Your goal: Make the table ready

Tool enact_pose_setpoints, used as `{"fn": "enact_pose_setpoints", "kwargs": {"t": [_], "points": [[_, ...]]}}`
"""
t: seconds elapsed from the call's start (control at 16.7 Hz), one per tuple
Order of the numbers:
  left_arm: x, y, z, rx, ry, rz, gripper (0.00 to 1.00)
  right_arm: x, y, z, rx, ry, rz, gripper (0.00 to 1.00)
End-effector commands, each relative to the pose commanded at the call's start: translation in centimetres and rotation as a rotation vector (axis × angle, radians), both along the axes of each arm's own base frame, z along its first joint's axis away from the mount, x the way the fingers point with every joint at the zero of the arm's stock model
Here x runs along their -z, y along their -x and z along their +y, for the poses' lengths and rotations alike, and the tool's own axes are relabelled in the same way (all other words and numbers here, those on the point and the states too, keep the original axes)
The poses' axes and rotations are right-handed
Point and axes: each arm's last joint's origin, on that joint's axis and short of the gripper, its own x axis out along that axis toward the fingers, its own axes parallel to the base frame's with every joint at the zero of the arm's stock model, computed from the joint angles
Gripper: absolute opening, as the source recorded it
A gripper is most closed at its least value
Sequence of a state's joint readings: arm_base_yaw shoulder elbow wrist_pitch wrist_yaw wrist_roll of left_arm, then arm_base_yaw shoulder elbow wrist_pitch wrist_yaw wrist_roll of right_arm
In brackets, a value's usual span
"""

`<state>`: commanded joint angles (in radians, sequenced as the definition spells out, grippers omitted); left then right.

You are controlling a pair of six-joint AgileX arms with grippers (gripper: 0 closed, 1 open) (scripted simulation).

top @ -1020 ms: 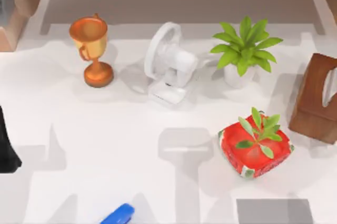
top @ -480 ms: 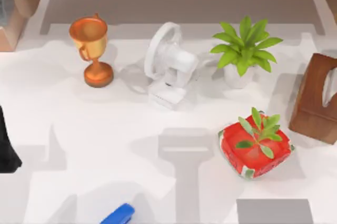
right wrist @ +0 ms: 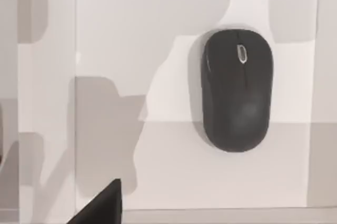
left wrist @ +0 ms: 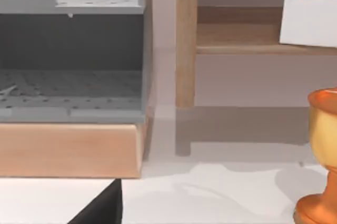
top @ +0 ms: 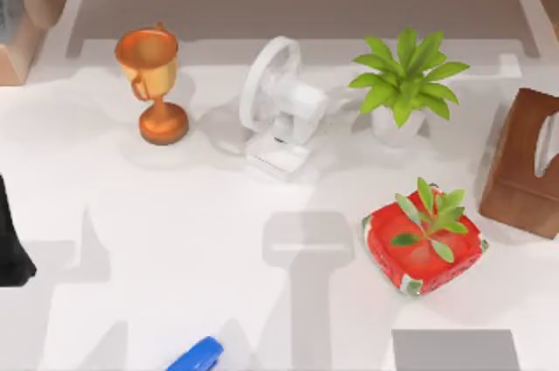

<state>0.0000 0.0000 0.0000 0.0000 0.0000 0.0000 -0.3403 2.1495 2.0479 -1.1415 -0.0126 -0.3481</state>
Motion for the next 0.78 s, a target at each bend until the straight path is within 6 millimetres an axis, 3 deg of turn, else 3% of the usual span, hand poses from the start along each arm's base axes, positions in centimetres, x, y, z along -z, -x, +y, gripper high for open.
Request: {"fn": "enact_pose_setpoints", "kwargs": {"t": [0.18, 0.36, 0.54, 0.78], "points": [[0.0, 0.0, 0.0, 0.0, 0.0, 0.0, 1.0, 4.6, -2.9, -2.4, -0.011, -0.041, 0.127, 1.0], [0.0, 0.0, 0.0, 0.0, 0.0, 0.0, 1.0, 7.9, -4.4, -3.4, -0.031, -0.075, 0.2, 1.0], [0.0, 0.0, 0.0, 0.0, 0.0, 0.0, 1.0, 9.2, -5.1, -3.5, -0.043, -0.089, 0.217, 1.0], [0.0, 0.0, 0.0, 0.0, 0.0, 0.0, 1.0, 9.3, -5.2, -3.5, -0.044, -0.09, 0.218, 1.0]]}}
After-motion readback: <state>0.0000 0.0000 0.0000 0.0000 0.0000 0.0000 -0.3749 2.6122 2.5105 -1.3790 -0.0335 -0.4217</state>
